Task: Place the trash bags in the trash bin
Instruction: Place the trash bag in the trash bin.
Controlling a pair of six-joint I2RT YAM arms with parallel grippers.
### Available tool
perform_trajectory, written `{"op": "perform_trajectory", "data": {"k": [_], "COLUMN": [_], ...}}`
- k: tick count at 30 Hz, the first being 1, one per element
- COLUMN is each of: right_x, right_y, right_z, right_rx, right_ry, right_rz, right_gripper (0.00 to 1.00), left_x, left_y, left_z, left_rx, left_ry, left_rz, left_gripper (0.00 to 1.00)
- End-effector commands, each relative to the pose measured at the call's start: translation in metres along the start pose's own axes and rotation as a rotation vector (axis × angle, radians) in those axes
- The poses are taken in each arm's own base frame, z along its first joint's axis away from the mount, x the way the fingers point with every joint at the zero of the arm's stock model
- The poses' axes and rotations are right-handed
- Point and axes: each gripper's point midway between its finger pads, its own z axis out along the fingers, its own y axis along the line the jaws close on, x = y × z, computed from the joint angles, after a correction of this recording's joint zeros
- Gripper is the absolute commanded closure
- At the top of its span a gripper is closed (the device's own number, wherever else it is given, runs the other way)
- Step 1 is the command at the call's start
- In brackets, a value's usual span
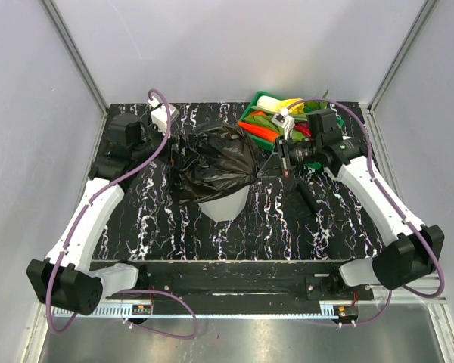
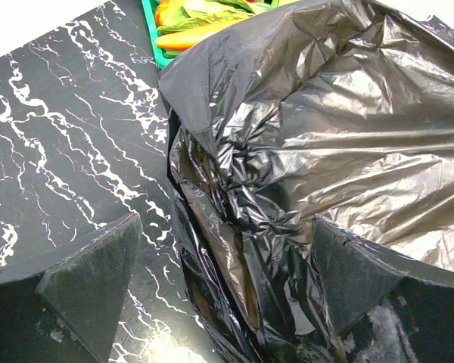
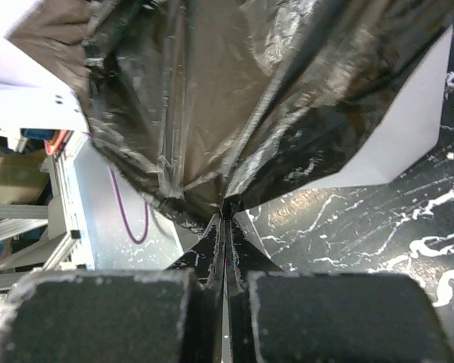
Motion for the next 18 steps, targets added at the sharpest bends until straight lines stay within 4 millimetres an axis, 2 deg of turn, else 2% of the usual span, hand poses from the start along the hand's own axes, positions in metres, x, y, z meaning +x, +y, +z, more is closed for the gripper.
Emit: {"op": "perform_trajectory", "data": {"k": [1, 6, 11, 15, 18], "right_x": [0.018, 0.022, 0.023, 0.024, 0.025], "right_y": [-0.027, -0.044, -0.05, -0.057, -0.062], "right_z": [0.007, 0.01, 0.012, 0.014, 0.016], "right_rx": [0.04, 0.082, 0.091, 0.114, 0.125], "right_ry": [0.052, 0.069, 0.073, 0.072, 0.077], "right_rz": [-0.04, -0.074, -0.085, -0.091, -0.087], "right_gripper": [0.99, 1.0, 1.0, 1.0, 1.0], "left_x": [-0.019, -0.018, -0.018, -0.025, -0.037], "left_y": [0.0, -0.001, -0.001, -0.002, -0.001], "left_z": [-0.004, -0.005, -0.007, -0.009, -0.014], "left_rx": [-0.009, -0.008, -0.011, -0.01, -0.019], "left_ry": [-0.07, -0.069, -0.066, -0.082, -0.11], "left_rz": [0.052, 0.062, 0.07, 0.063, 0.049], "left_gripper": [0.01, 0.01, 0.01, 0.01, 0.01]}}
